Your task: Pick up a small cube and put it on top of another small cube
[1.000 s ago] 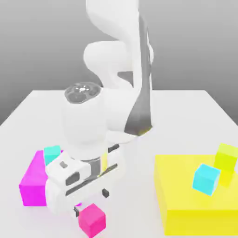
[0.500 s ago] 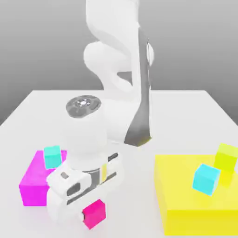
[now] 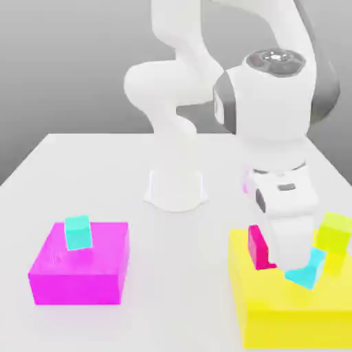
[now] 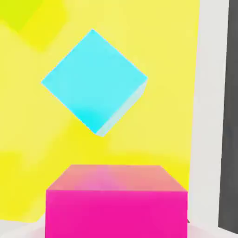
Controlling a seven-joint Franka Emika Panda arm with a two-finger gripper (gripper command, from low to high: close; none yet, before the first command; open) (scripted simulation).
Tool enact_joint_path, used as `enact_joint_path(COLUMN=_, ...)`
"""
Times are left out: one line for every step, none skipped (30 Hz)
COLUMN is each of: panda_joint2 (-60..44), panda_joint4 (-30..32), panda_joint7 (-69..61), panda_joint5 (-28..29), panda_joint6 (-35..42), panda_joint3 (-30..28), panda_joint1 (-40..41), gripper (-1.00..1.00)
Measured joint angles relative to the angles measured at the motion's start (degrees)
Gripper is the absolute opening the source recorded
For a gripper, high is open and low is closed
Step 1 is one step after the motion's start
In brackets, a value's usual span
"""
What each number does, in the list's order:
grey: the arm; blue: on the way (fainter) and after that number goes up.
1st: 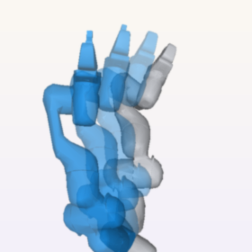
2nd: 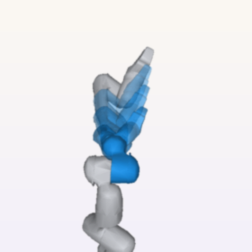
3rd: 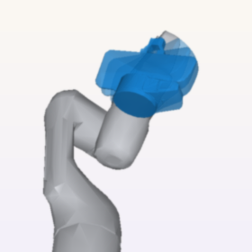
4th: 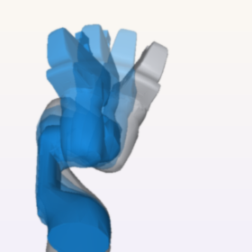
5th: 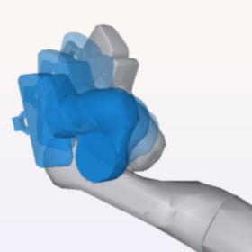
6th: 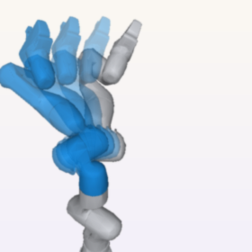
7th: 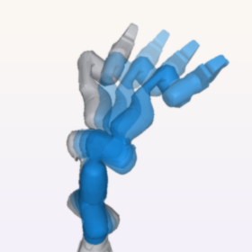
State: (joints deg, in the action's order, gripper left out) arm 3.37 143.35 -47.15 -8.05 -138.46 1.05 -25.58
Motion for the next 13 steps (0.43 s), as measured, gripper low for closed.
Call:
enact_joint_path(panda_joint2=1.1, panda_joint4=0.1, panda_joint7=-1.9, panda_joint5=0.8, panda_joint6=0.9, panda_joint3=1.0, panda_joint1=-1.9, gripper=-1.00)
enact_joint_path(panda_joint2=2.2, panda_joint4=0.2, panda_joint7=-3.8, panda_joint5=1.7, panda_joint6=1.8, panda_joint3=2.1, panda_joint1=-3.6, gripper=-1.00)
enact_joint_path(panda_joint2=3.3, panda_joint4=0.3, panda_joint7=-5.6, panda_joint5=2.5, panda_joint6=2.7, panda_joint3=3.3, panda_joint1=-5.0, gripper=-1.00)
enact_joint_path(panda_joint2=4.4, panda_joint4=0.4, panda_joint7=-7.5, panda_joint5=3.3, panda_joint6=3.5, panda_joint3=4.5, panda_joint1=-6.3, gripper=-1.00)
enact_joint_path(panda_joint2=5.5, panda_joint4=0.4, panda_joint7=-8.5, panda_joint5=4.6, panda_joint6=4.2, panda_joint3=6.1, panda_joint1=-7.8, gripper=-1.00)
enact_joint_path(panda_joint2=5.2, panda_joint4=0.7, panda_joint7=-8.9, panda_joint5=5.4, panda_joint6=3.3, panda_joint3=7.0, panda_joint1=-8.6, gripper=-1.00)
enact_joint_path(panda_joint2=4.1, panda_joint4=1.1, panda_joint7=-9.1, panda_joint5=5.9, panda_joint6=1.6, panda_joint3=7.5, panda_joint1=-9.0, gripper=-1.00)
enact_joint_path(panda_joint2=2.6, panda_joint4=1.7, panda_joint7=-9.0, panda_joint5=6.4, panda_joint6=-0.5, panda_joint3=7.8, panda_joint1=-9.2, gripper=-1.00)
enact_joint_path(panda_joint2=1.0, panda_joint4=2.3, panda_joint7=-8.8, panda_joint5=6.8, panda_joint6=-2.8, panda_joint3=7.9, panda_joint1=-9.3, gripper=-1.00)
enact_joint_path(panda_joint2=-0.5, panda_joint4=2.8, panda_joint7=-8.5, panda_joint5=7.3, panda_joint6=-4.7, panda_joint3=8.0, panda_joint1=-9.3, gripper=1.00)
enact_joint_path(panda_joint2=-0.5, panda_joint4=2.8, panda_joint7=-8.5, panda_joint5=7.3, panda_joint6=-4.7, panda_joint3=8.0, panda_joint1=-9.3, gripper=1.00)
enact_joint_path(panda_joint2=-0.5, panda_joint4=2.8, panda_joint7=-8.5, panda_joint5=7.3, panda_joint6=-4.7, panda_joint3=8.0, panda_joint1=-9.3, gripper=1.00)
enact_joint_path(panda_joint2=-0.5, panda_joint4=2.8, panda_joint7=-8.5, panda_joint5=7.3, panda_joint6=-4.7, panda_joint3=8.0, panda_joint1=-9.3, gripper=1.00)
